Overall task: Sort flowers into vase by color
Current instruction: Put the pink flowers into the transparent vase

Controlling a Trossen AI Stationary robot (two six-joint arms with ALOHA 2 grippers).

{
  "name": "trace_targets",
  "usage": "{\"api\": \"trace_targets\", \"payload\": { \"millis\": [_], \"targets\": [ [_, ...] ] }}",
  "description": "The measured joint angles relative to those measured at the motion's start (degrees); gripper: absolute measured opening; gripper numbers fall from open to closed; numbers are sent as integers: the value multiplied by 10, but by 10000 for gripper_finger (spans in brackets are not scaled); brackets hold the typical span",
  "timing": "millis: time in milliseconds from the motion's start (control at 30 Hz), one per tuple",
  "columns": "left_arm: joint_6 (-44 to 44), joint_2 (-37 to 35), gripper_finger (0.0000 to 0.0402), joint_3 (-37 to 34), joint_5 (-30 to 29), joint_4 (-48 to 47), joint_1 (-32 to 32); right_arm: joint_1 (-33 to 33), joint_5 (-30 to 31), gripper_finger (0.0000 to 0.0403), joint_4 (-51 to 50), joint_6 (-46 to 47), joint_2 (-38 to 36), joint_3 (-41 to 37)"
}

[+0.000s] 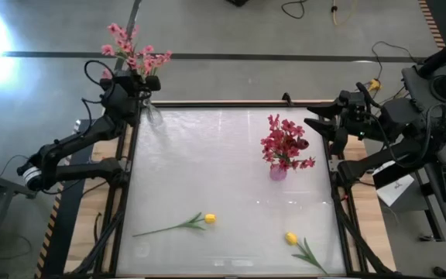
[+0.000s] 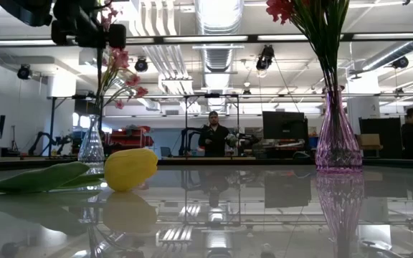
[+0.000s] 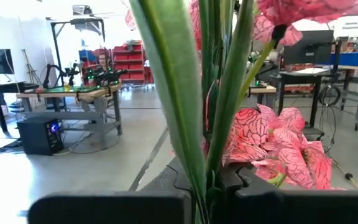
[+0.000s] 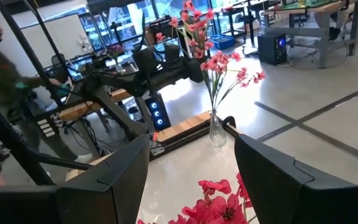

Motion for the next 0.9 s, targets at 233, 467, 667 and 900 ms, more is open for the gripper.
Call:
{"api": "trace_targets", "payload": {
  "millis": [233, 467, 667, 900],
  "targets": [
    [-4, 14, 0, -1, 0, -4, 6, 0, 0, 228, 0, 6, 5, 0],
    [-107, 33, 0, -10, -11, -79, 8, 0, 0, 228, 0, 6, 5, 0],
    [-185, 43, 0, -12, -11, -171, 9, 0, 0, 228, 0, 6, 5, 0],
    [-325, 30, 5, -12, 3, -334, 11, 0, 0, 228, -1, 5, 5, 0]
  ]
}}
